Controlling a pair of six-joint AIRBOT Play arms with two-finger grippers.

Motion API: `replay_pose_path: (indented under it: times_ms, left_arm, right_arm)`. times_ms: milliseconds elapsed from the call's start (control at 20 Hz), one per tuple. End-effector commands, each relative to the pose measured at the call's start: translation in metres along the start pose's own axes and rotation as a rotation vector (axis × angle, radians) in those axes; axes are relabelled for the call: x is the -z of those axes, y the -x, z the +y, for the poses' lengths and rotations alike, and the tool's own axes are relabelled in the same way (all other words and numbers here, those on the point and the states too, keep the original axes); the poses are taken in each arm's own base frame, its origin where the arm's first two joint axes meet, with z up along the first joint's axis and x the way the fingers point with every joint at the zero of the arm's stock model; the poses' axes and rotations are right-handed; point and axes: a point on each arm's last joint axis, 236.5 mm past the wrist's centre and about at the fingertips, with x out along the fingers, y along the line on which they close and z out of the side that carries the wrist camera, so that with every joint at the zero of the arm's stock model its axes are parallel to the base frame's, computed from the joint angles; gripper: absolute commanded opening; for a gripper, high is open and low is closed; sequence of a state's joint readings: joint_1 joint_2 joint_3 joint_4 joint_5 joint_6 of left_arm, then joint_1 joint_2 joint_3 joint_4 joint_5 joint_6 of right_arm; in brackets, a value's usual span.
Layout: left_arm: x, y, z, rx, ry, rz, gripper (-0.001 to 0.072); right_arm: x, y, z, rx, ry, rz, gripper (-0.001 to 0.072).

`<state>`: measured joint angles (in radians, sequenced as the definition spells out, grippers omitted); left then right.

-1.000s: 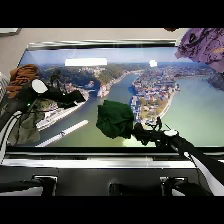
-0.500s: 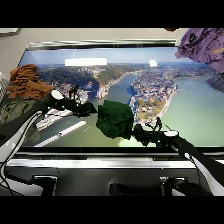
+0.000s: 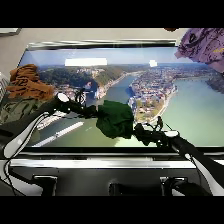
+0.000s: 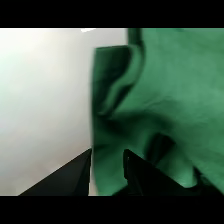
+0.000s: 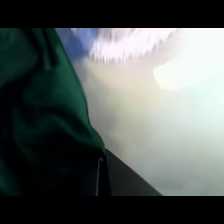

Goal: Fold the clothes and pants, and hang the long-sleeved shirts on hangers.

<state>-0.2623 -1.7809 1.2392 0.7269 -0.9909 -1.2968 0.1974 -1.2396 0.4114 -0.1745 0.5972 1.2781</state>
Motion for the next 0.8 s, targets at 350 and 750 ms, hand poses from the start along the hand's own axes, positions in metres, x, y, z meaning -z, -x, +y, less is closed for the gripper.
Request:
replay_pose_path:
  times_ms: [350, 750]
  left_arm:
    - [-0.017, 0.008, -0.014, -0.006, -0.045, -0.062, 0.0015]
    - [-0.117, 0.32, -0.107, -0.304, -0.374, -0.741, 0.0014]
  right_arm:
    - [-0.013, 0.016, 0.04, -0.056, 0.138, -0.044, 0.0033]
    - [-0.101, 0.234, 0.263, 0.099, 0.927, -0.606, 0.0031]
